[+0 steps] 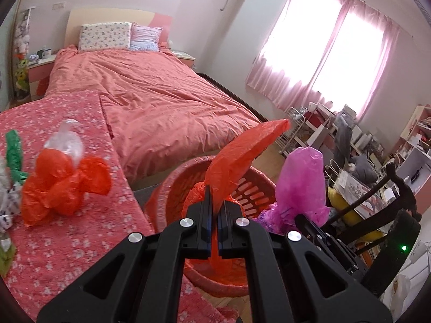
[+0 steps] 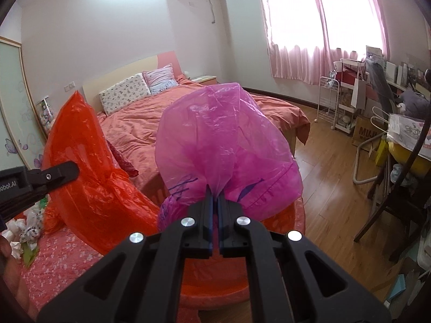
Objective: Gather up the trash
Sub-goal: 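Carry both bags over the orange basket and open both tools, then grasp the white tissue with the left tool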
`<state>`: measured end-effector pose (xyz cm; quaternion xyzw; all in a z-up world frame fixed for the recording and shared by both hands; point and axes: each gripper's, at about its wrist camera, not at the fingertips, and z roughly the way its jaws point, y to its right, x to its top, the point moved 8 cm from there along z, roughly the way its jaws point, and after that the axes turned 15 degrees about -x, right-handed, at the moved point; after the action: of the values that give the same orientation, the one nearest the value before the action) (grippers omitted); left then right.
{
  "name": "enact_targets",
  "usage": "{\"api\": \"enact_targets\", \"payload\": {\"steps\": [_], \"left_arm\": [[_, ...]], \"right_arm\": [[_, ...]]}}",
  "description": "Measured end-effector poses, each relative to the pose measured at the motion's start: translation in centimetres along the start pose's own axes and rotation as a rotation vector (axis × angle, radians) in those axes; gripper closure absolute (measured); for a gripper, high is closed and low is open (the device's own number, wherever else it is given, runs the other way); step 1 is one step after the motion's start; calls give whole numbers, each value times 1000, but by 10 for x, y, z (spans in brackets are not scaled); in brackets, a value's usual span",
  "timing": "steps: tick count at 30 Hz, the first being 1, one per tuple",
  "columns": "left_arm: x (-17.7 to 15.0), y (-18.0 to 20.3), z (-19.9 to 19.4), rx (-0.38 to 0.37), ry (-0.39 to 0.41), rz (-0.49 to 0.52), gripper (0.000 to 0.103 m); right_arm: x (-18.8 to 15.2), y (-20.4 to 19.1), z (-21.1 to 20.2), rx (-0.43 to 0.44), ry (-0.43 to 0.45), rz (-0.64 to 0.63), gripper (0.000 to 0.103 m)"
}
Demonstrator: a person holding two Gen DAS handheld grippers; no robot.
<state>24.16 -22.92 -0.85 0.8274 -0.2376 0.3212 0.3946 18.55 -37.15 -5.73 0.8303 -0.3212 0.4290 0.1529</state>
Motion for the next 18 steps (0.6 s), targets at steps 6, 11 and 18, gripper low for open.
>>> {"api": "enact_targets", "payload": {"steps": [6, 11, 18], "left_arm": [[-9, -1, 16, -6, -42, -8, 100], [-15, -11, 23, 8, -71, -42, 99], [-20, -24, 15, 59, -68, -56, 60]], "right_arm": [[-1, 2, 13, 0, -15, 7, 98], [-3, 3, 19, 9, -25, 15, 92], [-7, 6, 22, -12, -26, 11, 72]]}}
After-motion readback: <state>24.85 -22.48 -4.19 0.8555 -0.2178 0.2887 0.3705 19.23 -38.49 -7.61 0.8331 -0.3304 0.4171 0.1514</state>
